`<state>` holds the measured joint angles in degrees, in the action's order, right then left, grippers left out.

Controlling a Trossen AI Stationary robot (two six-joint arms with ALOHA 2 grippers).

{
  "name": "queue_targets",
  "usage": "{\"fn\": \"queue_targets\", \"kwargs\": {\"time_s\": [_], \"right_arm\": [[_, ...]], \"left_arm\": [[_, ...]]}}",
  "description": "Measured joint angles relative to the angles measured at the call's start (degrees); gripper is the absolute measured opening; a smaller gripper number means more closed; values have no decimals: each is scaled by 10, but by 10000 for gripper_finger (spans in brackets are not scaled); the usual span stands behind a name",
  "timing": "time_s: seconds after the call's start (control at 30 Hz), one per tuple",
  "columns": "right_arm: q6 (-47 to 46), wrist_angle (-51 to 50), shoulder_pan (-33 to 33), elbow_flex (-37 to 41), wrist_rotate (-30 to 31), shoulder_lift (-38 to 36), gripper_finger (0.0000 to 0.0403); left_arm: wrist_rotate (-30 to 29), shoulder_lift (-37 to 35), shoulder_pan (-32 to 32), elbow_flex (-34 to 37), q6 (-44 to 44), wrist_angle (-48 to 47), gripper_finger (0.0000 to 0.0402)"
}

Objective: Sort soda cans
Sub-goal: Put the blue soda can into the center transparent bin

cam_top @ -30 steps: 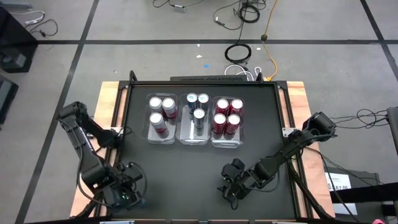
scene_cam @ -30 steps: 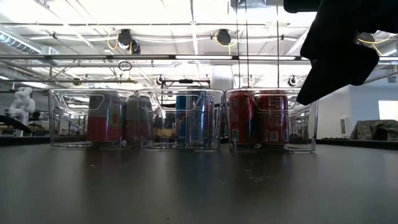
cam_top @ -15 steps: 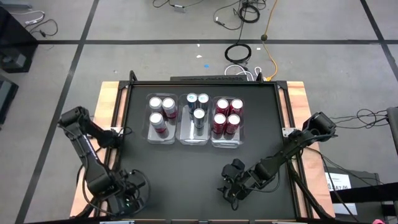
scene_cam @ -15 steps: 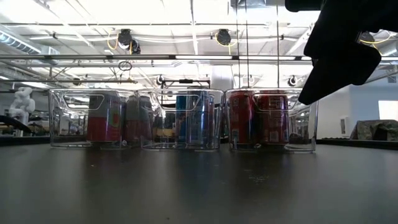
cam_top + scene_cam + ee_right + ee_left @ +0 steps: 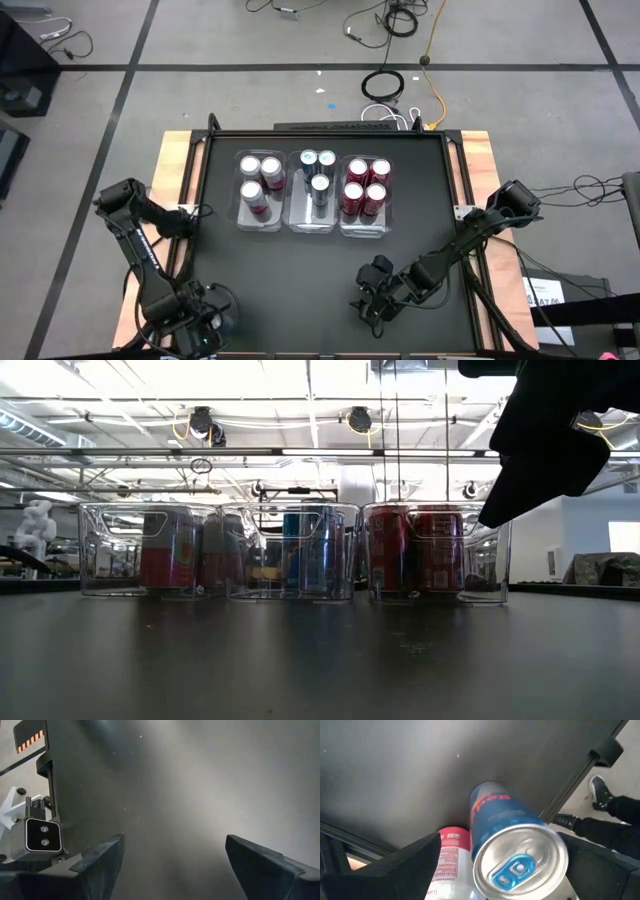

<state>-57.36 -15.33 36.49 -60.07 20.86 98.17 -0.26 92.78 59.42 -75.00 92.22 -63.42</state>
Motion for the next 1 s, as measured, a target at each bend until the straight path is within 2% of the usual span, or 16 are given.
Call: {"fn": "queue_targets", "kwargs": {"time_s": [0.3,0.77,1.0], "right_arm": [[-3,0,0,0,0,0,338],[0,0,0,0,0,0,338],[0,0,0,0,0,0,338]], "left_arm": [[1,1,11,0,0,0,387],[1,1,11,0,3,0,261],[1,1,4,0,5,8,256]]}}
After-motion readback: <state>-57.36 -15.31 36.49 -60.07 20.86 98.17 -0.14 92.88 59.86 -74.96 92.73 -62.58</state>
